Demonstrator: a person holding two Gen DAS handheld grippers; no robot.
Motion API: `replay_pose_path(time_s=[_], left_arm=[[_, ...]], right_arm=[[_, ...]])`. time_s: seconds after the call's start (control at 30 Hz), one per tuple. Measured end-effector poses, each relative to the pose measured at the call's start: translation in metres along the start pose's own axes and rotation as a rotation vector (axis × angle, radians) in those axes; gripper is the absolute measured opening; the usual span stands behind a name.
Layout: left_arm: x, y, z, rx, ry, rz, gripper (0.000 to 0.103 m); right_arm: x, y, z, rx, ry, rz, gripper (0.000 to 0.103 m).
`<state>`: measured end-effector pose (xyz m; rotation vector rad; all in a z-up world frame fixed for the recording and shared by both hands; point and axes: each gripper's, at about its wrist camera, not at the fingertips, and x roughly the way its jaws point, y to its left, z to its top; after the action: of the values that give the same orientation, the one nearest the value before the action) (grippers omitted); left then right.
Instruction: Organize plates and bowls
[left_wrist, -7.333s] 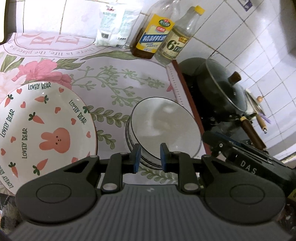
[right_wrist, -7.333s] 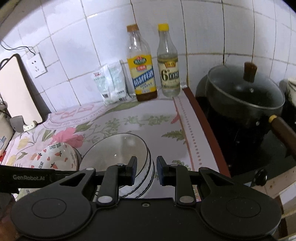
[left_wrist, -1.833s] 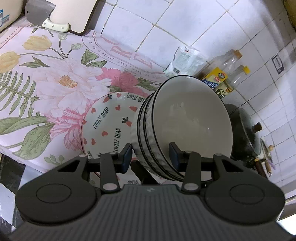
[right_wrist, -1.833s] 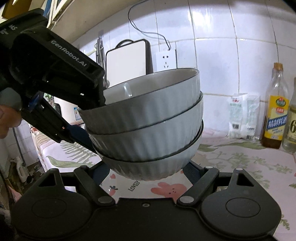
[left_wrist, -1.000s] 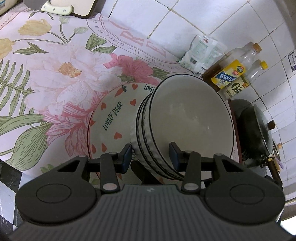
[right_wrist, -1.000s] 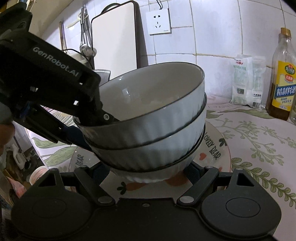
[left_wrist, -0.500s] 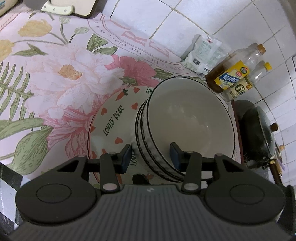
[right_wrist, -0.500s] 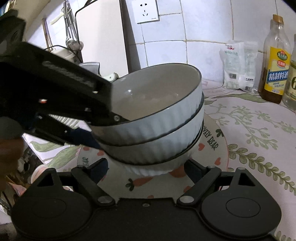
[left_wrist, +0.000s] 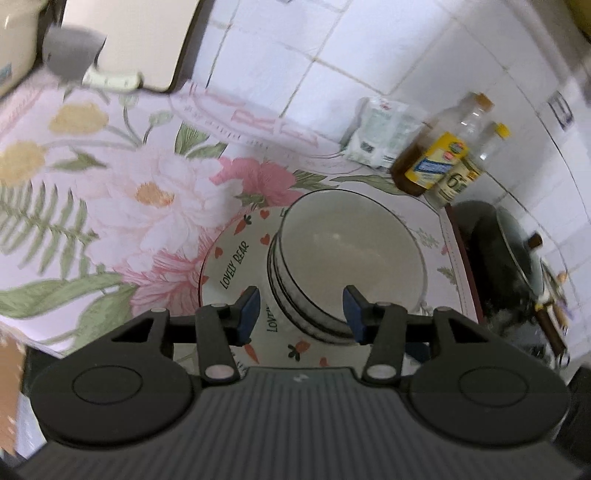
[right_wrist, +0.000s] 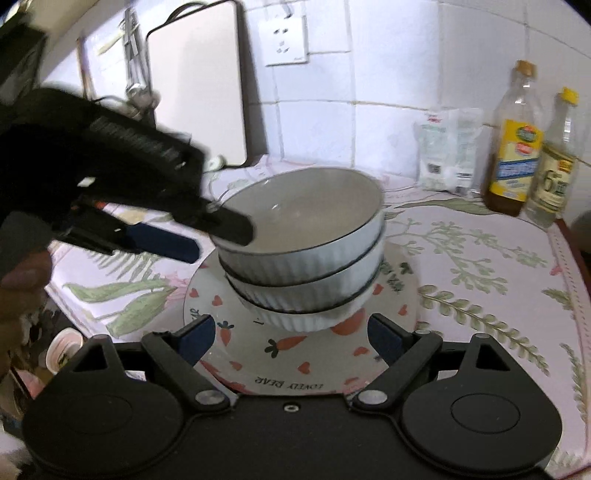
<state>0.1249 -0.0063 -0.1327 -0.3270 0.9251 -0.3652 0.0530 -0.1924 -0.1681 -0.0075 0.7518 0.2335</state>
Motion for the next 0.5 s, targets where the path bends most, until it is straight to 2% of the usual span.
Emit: replay_pose_path(time_s=[0.17,0.33,0.5], left_arm=[[-0.037,-0.021,-0.006,0.144,-0.027,0.032,0.053],[-0.073,-0.039,-0.006,0.234,-0.034,0.084,0.059],[-0.106,-0.049,-0.01,0.282,-0.046,0.124,0.065]], right_arm=[[-0.037,-0.008,0.008,0.063,-0.036,-0.047,0.092],[-0.083,-0.018,0.016,0.11,-0.051,-0.037,0.092],[-0.121,-0.013,0.027,0.088,-0.031,-0.135,0.093]])
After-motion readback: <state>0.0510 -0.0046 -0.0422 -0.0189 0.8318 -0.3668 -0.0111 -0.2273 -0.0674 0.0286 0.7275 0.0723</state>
